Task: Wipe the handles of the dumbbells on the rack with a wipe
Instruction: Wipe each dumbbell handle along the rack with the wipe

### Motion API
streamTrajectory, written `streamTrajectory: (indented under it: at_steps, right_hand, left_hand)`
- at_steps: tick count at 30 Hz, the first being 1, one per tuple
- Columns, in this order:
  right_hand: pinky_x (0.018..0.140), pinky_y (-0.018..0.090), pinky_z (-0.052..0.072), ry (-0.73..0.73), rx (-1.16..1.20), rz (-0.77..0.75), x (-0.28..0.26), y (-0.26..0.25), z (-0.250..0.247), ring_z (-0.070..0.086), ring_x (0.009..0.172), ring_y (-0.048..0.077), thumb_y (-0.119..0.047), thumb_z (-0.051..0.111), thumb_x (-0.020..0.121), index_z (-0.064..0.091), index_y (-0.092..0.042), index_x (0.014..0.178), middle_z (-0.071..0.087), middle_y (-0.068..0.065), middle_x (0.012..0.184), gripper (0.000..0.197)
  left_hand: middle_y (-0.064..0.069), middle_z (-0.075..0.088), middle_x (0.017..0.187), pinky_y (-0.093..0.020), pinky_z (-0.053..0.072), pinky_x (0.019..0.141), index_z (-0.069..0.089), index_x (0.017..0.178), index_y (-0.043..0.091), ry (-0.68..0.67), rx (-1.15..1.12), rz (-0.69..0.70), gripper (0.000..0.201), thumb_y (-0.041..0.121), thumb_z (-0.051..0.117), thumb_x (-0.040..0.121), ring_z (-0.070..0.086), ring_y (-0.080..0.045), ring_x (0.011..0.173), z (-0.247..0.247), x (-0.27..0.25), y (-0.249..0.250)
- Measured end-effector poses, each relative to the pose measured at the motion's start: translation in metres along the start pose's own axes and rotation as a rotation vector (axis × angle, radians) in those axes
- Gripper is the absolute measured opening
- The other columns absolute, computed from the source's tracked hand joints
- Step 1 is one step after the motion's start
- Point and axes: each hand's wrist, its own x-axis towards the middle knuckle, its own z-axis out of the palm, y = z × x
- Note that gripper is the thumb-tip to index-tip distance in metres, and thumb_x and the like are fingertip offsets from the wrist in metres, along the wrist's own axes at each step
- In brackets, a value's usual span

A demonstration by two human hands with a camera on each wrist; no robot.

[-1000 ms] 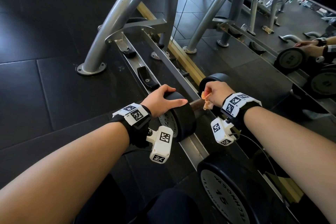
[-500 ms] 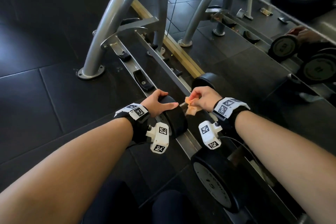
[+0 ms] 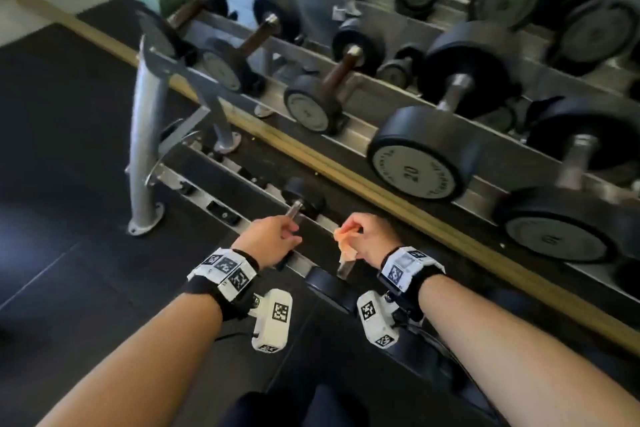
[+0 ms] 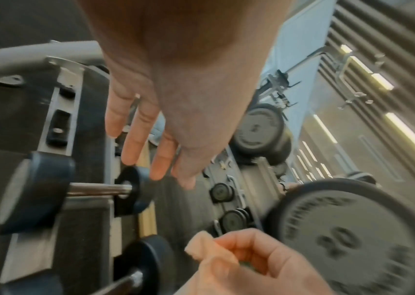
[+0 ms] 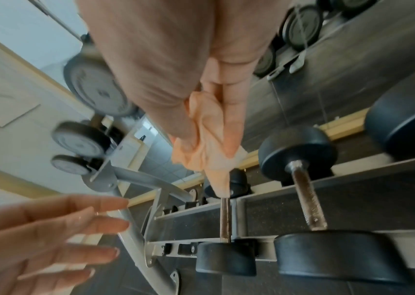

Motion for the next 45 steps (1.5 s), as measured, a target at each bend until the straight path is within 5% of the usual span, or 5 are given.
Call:
streamTrajectory:
  at_steps: [3, 9, 19, 29, 45]
  right_hand:
    - [0.061, 0.008, 0.041, 0.048, -0.038, 0.022, -0.069, -0.002, -0.065, 0.060, 0.072, 0.000, -0.028, 0.074, 0.080, 0.069, -0.030, 0.073, 0.066, -0.017, 0.075, 0.009]
    - [0.086, 0.032, 0.050, 0.173, -0.109, 0.097, -0.233, 0.044, -0.182, 0.063, 0.096, 0.016, -0.018, 0.062, 0.086, 0.069, -0.026, 0.095, 0.068, -0.005, 0.101, 0.014]
    - [0.075, 0.014, 0.039, 0.917, 0.023, 0.337, -0.602, 0.238, -0.298, 0.057, 0.082, 0.005, -0.026, 0.070, 0.079, 0.067, -0.020, 0.088, 0.058, -0.011, 0.086, 0.011]
    - [0.083, 0.023, 0.050, 1.337, 0.112, 0.664, -0.931, 0.423, -0.297, 0.063, 0.089, 0.002, -0.002, 0.074, 0.079, 0.064, -0.024, 0.088, 0.060, -0.002, 0.095, 0.025]
    - [0.072, 0.013, 0.045, 1.459, 0.197, 1.165, -1.185, 0.668, -0.317, 0.052, 0.080, -0.001, -0.008, 0.065, 0.089, 0.070, -0.020, 0.096, 0.053, -0.010, 0.096, 0.015]
  left_hand:
    - [0.006, 0.069, 0.105, -0.025, 0.046, 0.091, 0.065, 0.114, 0.023, -0.007, -0.014, 0.141, 0.024, 0.033, 0.064, 0.092, 0.064, -0.014, 0.101, -0.013, -0.037, 0.079]
    - [0.011, 0.066, 0.092, -0.022, 0.045, 0.083, 0.065, 0.114, 0.026, -0.212, 0.063, 0.393, 0.022, 0.031, 0.064, 0.092, 0.062, -0.010, 0.089, 0.039, -0.104, 0.230]
    - [0.005, 0.071, 0.107, -0.019, 0.038, 0.086, 0.069, 0.112, 0.022, -0.375, 0.207, 0.871, 0.020, 0.023, 0.062, 0.094, 0.063, -0.013, 0.099, 0.258, -0.260, 0.458]
    - [0.001, 0.072, 0.097, -0.026, 0.048, 0.084, 0.069, 0.104, 0.021, -0.724, 0.280, 1.139, 0.013, 0.020, 0.066, 0.091, 0.066, -0.013, 0.089, 0.541, -0.464, 0.623]
    - [0.007, 0.068, 0.097, -0.024, 0.049, 0.079, 0.066, 0.111, 0.026, -0.964, 0.547, 1.421, 0.018, 0.031, 0.064, 0.093, 0.062, -0.006, 0.088, 0.887, -0.683, 0.850]
